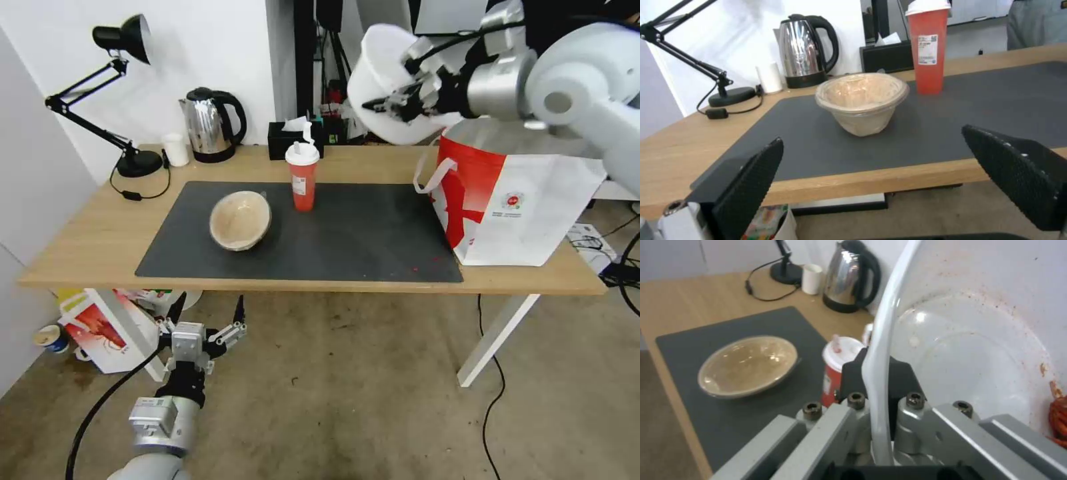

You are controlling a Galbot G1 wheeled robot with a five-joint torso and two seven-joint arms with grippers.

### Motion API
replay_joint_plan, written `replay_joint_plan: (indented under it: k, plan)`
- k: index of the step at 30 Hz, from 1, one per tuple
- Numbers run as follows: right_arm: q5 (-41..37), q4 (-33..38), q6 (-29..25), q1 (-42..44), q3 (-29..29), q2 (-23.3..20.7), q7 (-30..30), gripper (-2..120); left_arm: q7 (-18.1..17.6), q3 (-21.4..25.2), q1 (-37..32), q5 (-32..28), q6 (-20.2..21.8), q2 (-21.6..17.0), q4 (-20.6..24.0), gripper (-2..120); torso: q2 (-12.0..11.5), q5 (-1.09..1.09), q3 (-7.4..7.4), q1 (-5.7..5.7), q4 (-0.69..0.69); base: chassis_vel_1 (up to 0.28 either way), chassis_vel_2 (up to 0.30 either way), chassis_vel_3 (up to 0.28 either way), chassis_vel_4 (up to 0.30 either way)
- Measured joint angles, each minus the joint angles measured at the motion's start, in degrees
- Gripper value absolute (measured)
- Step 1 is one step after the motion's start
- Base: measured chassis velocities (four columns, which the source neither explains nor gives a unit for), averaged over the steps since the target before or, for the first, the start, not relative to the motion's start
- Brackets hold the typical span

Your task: Pick up the trash from the table and place it into the takeout bag.

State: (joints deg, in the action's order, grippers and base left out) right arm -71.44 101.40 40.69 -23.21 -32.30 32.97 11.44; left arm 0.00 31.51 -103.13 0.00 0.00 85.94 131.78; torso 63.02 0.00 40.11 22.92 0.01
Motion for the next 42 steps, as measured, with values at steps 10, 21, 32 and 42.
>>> replay_joint_plan:
  k: [10, 21, 32, 42]
  plan:
    - [0.0, -1.25, -0.73, 0.45, 2.17, -4.63, 1.49, 0, 0.0, 0.0, 0.0, 0.0, 0.0, 0.0, 0.0, 100, 0.0, 0.0, 0.0, 0.0, -0.01, 0.0, 0.0, 0.0, 0.0]
    - [1.36, -2.58, -1.86, 8.86, 10.43, -11.15, 2.65, 0, 0.0, 0.0, 0.0, 0.0, 0.0, 0.0, 0.0, 100, 0.0, 0.01, 0.0, 0.0, -0.01, 0.0, 0.0, 0.0, 0.0]
    - [2.29, 0.28, -2.54, 22.18, 22.19, -17.15, 3.81, 0, 0.0, 0.0, 0.0, 0.0, 0.0, 0.0, 0.0, 100, 0.0, 0.01, 0.0, 0.0, 0.0, 0.0, 0.0, 0.0, 0.0]
    - [2.42, 0.43, -2.94, 28.34, 27.01, -18.62, 4.05, 0, 0.0, 0.0, 0.0, 0.0, 0.0, 0.0, 0.0, 100, 0.0, 0.01, 0.0, 0.0, 0.0, 0.0, 0.0, 0.0, 0.0]
